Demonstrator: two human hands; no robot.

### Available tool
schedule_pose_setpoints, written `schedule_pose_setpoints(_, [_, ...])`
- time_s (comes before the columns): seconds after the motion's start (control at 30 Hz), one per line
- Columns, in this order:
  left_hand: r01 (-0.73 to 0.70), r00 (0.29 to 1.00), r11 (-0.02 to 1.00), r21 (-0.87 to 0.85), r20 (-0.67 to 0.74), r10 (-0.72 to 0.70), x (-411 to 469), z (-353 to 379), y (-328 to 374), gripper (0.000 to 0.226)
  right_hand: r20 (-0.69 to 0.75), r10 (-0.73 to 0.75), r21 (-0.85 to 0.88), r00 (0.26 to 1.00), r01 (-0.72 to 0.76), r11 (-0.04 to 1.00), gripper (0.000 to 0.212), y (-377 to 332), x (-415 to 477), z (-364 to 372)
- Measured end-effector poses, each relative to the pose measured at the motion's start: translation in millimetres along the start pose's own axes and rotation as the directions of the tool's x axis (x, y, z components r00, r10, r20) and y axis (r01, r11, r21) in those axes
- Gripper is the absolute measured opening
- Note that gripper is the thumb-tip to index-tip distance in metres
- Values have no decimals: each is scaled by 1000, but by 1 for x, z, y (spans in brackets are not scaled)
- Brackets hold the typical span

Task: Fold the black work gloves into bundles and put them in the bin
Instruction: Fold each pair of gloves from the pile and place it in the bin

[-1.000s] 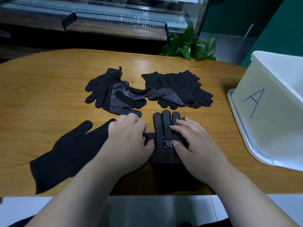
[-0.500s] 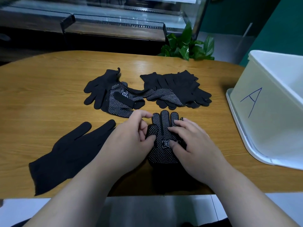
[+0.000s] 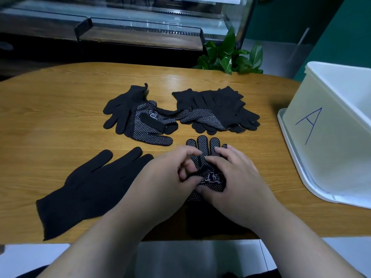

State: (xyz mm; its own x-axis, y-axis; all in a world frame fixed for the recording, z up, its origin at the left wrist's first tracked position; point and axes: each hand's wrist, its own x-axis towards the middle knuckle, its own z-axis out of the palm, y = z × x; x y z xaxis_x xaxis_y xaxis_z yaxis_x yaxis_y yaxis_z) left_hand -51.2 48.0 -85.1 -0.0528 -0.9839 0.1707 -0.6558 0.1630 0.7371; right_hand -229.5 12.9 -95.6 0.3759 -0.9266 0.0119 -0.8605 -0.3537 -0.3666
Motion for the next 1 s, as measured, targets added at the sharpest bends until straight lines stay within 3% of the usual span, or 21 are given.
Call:
schedule_pose_setpoints(0.1, [-62, 996, 995, 76, 73, 56, -3, -1, -2, 40, -6, 6, -1, 1000, -6, 1000, 82, -2, 0, 2])
schedule_pose_setpoints(0.23, [-112, 992, 989, 99, 65, 106, -5, 0, -7, 38, -9, 1, -1, 1000, -1, 1000, 85, 0, 0, 3])
schedule_pose_setpoints(0.43, [-152, 985, 988, 19, 83, 150, -8, -1, -13, 35, 52, -70, 172, 996, 60, 983, 72, 4, -5, -8])
schedule_pose_setpoints(0.5, [-170, 983, 985, 30, 76, 167, -7, -2, -15, 33, 25, -59, 251, 998, 50, 967, 71, 8, -6, -10])
schedule_pose_setpoints(0.6, [-207, 975, 976, 74, 92, 200, -5, -1, -15, 31, -49, -16, 319, 999, 31, 947, 52, 10, -4, -10])
schedule_pose_setpoints(0.67, [-220, 972, 972, 79, 104, 212, -3, -1, -14, 33, -46, -20, 254, 999, 31, 967, 46, 10, -2, -7])
schedule_pose_setpoints(0.77, [-190, 977, 979, 77, 112, 181, -2, -2, -15, 35, -15, -53, 120, 998, 55, 991, 56, 11, 0, -1])
schedule_pose_setpoints(1.0, [-183, 982, 982, 55, 61, 179, -1, -6, -18, 26, -18, -56, 108, 998, 58, 992, 59, 12, -1, -4])
